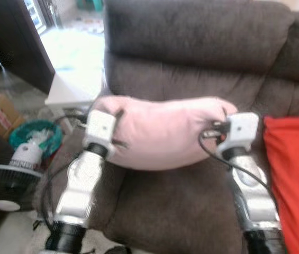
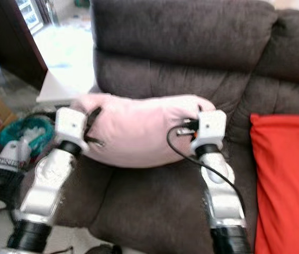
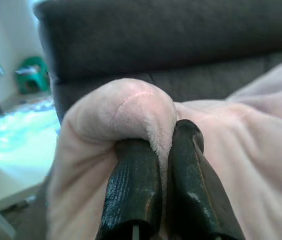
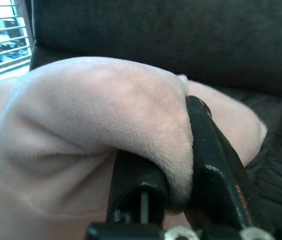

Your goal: Move the pillow to the sofa from floor

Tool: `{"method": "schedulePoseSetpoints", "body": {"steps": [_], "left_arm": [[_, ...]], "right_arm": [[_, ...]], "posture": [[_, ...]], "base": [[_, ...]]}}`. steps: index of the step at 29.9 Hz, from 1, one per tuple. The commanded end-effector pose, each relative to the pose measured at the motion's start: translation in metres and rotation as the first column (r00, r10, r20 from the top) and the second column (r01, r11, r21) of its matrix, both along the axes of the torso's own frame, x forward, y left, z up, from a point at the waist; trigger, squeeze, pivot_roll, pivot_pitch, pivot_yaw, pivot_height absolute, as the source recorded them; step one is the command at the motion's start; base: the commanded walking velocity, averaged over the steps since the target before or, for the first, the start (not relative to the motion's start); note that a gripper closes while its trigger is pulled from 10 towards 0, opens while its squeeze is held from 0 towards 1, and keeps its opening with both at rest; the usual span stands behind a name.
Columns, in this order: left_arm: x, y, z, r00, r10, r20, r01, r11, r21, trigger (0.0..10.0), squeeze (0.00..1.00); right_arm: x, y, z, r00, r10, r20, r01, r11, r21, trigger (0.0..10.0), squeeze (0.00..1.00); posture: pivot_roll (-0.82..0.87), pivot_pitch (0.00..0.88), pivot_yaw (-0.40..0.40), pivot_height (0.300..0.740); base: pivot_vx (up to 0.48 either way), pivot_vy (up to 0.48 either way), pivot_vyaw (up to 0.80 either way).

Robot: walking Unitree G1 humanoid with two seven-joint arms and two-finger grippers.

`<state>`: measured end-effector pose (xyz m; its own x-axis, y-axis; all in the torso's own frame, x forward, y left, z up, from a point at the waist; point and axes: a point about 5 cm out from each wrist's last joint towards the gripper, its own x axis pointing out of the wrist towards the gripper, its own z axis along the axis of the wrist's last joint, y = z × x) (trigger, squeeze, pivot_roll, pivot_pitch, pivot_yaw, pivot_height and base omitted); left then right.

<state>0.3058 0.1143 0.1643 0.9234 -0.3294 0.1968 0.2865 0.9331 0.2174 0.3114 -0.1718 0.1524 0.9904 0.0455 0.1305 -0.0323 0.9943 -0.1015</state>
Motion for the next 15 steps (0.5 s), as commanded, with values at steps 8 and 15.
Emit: {"method": "schedulePoseSetpoints", "body": {"steps": [8,15], "left_arm": [[-0.008,-0.020,0.008,0.976,-0.217,-0.028,0.217,0.976,0.005,10.0,0.00],[-0.014,-0.020,0.003,0.943,-0.313,-0.116,0.320,0.946,0.044,10.0,0.00]], "right_arm": [[0.010,0.010,0.026,0.996,0.023,0.081,-0.021,0.999,-0.030,10.0,0.00],[0.014,0.020,0.026,0.995,0.097,0.026,-0.094,0.992,-0.082,10.0,0.00]], "posture": [[0.14,0.076,-0.030,0.740],[0.14,0.070,-0.034,0.740]], "base": [[0.000,0.000,0.00],[0.000,0.000,0.00]]}}
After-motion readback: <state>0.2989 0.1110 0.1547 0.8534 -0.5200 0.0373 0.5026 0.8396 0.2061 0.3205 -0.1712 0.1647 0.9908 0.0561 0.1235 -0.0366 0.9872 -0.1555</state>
